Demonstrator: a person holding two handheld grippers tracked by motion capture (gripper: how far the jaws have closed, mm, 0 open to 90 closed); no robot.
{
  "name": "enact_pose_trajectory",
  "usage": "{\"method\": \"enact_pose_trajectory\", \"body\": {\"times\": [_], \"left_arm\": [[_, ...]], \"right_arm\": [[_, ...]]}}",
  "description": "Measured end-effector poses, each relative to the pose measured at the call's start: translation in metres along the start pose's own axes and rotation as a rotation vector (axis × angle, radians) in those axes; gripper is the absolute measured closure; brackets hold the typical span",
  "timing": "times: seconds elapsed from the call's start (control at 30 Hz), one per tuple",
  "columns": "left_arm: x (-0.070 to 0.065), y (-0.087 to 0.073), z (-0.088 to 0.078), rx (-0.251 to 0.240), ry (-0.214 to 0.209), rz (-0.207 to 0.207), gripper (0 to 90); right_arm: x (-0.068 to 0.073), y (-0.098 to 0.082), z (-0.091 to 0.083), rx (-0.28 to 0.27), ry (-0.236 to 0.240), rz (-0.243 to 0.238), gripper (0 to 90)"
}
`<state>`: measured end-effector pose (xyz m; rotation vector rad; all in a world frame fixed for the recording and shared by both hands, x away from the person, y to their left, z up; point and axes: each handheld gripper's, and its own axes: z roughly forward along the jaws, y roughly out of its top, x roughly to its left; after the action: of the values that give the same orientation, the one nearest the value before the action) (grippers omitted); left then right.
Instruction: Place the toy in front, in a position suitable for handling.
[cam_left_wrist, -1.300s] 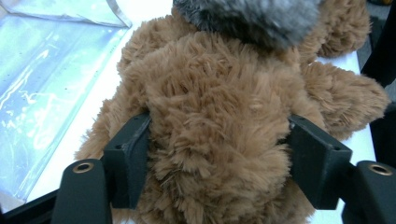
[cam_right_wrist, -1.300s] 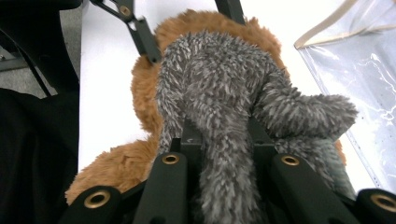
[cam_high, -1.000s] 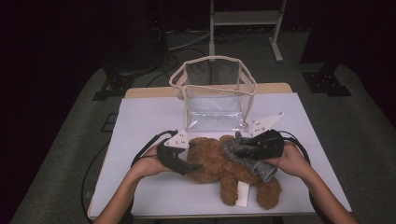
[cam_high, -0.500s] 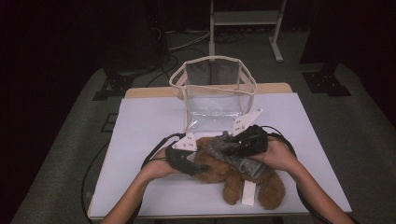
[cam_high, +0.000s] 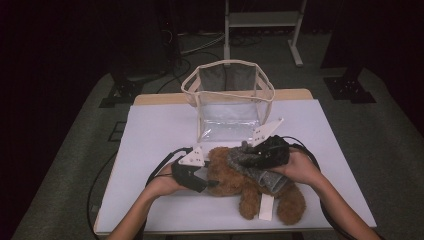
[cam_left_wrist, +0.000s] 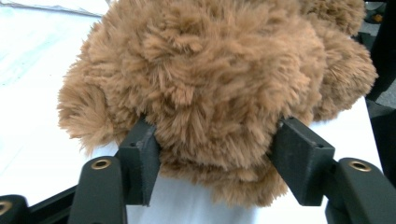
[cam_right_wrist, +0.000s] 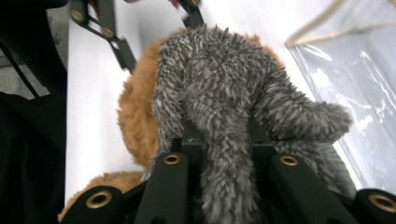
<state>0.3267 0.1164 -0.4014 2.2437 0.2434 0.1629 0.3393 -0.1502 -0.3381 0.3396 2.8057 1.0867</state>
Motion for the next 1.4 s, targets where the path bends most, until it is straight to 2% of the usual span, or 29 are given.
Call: {"method": "enact_pose_trajectory", "body": {"times": [0.1, 0.17, 0.27, 0.4, 0.43, 0.53, 0.67, 0.7, 0.73, 0.83, 0.87, 0.93, 1.03, 1.1, 1.17, 1.23, 1.4], "left_arm": [[0.000, 0.003, 0.001, -0.006, -0.009, 0.003, 39.7], [0.001, 0.006, 0.001, 0.003, -0.012, 0.014, 40.2], [0.000, 0.007, 0.003, -0.005, -0.015, 0.010, 40.0], [0.000, 0.004, 0.002, -0.010, -0.018, 0.001, 38.6], [0.000, 0.004, 0.000, -0.001, -0.013, 0.010, 38.5], [-0.001, 0.005, -0.001, 0.010, -0.008, 0.019, 38.2], [0.000, 0.005, -0.004, 0.017, -0.010, 0.023, 37.7], [0.001, 0.006, -0.006, 0.015, -0.007, 0.025, 37.4], [0.001, 0.007, -0.007, 0.009, -0.004, 0.023, 36.7], [0.004, 0.017, -0.013, -0.033, -0.004, 0.029, 35.2], [0.003, 0.021, -0.013, -0.043, -0.005, 0.023, 34.5], [0.004, 0.031, -0.012, -0.047, -0.007, 0.049, 33.0], [0.004, 0.044, -0.005, -0.037, -0.016, 0.071, 29.2], [0.003, 0.049, 0.002, -0.023, -0.037, 0.079, 28.9], [0.001, 0.048, 0.010, 0.012, -0.064, 0.083, 29.9], [-0.002, 0.046, 0.011, 0.020, -0.073, 0.084, 30.4], [-0.012, 0.036, 0.005, 0.050, -0.081, 0.102, 32.5]], "right_arm": [[0.005, 0.009, 0.003, -0.008, 0.015, -0.012, 74.6], [0.008, 0.015, 0.007, -0.016, 0.030, -0.036, 74.6], [0.013, 0.023, 0.017, -0.039, 0.075, -0.050, 74.6], [0.019, 0.027, 0.023, -0.021, 0.089, -0.083, 74.6], [0.019, 0.027, 0.022, -0.019, 0.090, -0.081, 74.6], [0.015, 0.021, 0.012, -0.005, 0.067, -0.058, 74.5], [-0.001, 0.005, -0.010, 0.010, -0.012, -0.015, 74.4], [-0.005, 0.000, -0.015, 0.009, -0.027, 0.009, 74.4], [-0.011, -0.007, -0.022, 0.010, -0.045, 0.033, 74.4], [-0.019, -0.017, -0.030, -0.001, -0.044, 0.079, 74.4], [-0.018, -0.019, -0.029, 0.000, -0.036, 0.075, 74.5], [-0.013, -0.018, -0.024, 0.003, -0.017, 0.069, 74.5], [-0.003, -0.016, -0.015, -0.004, 0.032, 0.044, 74.5], [0.004, -0.014, -0.012, -0.008, 0.061, 0.027, 74.4], [0.008, -0.013, -0.014, -0.008, 0.050, 0.017, 74.4], [0.004, -0.015, -0.021, -0.010, 0.035, 0.015, 74.4], [-0.011, -0.022, -0.054, -0.050, -0.042, 0.065, 74.4]]}}
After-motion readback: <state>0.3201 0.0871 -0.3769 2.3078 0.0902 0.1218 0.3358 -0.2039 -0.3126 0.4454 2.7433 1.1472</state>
